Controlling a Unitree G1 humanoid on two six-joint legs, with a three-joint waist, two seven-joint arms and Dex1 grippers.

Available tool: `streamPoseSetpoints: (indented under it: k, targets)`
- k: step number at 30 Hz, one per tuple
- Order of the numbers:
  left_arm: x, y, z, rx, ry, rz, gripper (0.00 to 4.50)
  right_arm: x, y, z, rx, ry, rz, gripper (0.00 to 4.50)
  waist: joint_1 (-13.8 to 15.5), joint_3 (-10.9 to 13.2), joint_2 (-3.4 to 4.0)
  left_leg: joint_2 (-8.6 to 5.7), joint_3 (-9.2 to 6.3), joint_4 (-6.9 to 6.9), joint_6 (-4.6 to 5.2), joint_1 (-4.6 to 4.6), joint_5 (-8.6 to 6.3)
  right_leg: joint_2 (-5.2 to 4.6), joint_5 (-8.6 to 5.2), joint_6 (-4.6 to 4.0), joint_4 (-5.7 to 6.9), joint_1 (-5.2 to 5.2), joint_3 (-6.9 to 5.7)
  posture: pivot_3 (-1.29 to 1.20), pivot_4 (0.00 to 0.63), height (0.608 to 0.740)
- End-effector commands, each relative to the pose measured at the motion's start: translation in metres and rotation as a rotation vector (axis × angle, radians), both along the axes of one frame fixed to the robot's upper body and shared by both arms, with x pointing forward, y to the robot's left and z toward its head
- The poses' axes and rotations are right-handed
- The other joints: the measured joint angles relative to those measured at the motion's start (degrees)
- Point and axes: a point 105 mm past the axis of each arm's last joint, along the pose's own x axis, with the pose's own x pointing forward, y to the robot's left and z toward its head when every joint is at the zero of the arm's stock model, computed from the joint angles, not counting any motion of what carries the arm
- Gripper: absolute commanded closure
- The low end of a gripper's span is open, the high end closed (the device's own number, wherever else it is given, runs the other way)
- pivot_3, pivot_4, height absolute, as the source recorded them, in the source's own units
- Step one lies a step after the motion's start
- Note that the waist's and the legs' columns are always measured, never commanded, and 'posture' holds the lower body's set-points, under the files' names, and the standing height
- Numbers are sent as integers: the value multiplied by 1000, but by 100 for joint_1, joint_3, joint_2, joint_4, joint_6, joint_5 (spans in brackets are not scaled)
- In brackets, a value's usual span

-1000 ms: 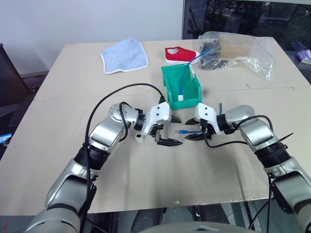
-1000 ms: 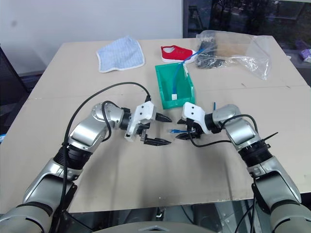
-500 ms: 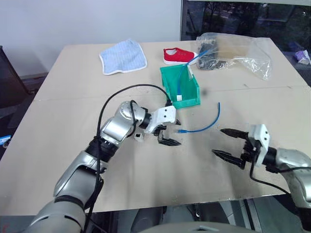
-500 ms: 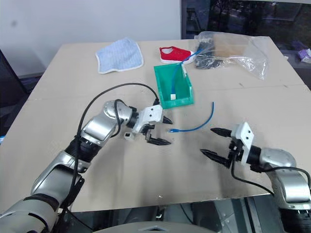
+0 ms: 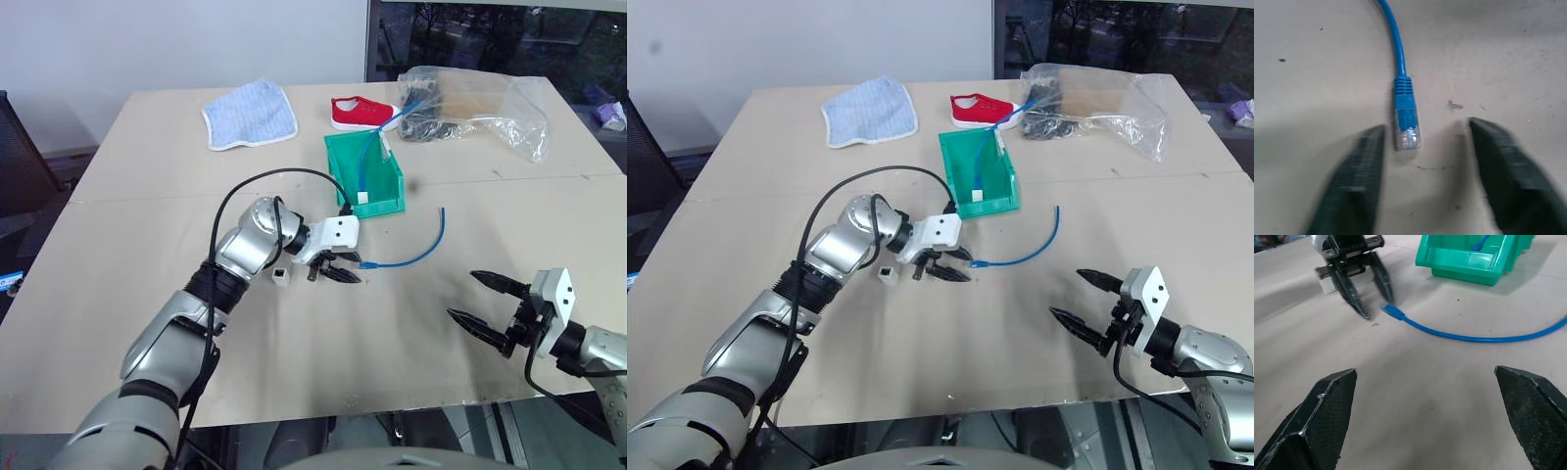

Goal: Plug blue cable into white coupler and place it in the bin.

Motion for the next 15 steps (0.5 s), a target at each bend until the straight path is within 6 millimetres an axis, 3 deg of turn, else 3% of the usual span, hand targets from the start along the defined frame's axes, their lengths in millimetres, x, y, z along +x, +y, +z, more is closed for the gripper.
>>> streamPoseSetpoints:
  k: [1, 2, 6, 11, 15]
  targets:
    - [0, -4, 4, -4, -30, -30, 4103, -4, 5, 11, 5, -53, 19, 18, 1, 0, 0, 0, -1, 0, 0, 0, 0, 0, 0, 0, 0, 0, 0, 0, 150, 740]
    - [-1, -4, 3, -4, -31, -35, 4476, -4, 5, 11, 8, -49, 22, 18, 1, 0, 0, 0, -1, 0, 0, 0, 0, 0, 0, 0, -1, 0, -1, 0, 150, 740]
    - [-2, -9, 5, -47, -37, -40, 4476, -10, 14, 9, 57, 16, 62, 18, 6, 0, 0, 0, 0, 0, 0, 0, 0, -1, 0, 0, -1, 0, 0, 0, 150, 740]
    - [-20, -35, 47, -373, 227, 3, 4476, -18, 44, 17, 258, 174, 136, 18, 2, 0, -1, 2, -8, 4, 1, -7, -1, -2, 0, 0, 0, -1, -4, 0, 150, 740]
    - [-35, -41, 72, -489, 380, -18, 4476, -14, 61, 30, 365, 196, 190, 18, -20, -1, -1, 3, -9, 10, 1, -7, -1, -2, 0, 0, 3, -1, -4, 0, 150, 740]
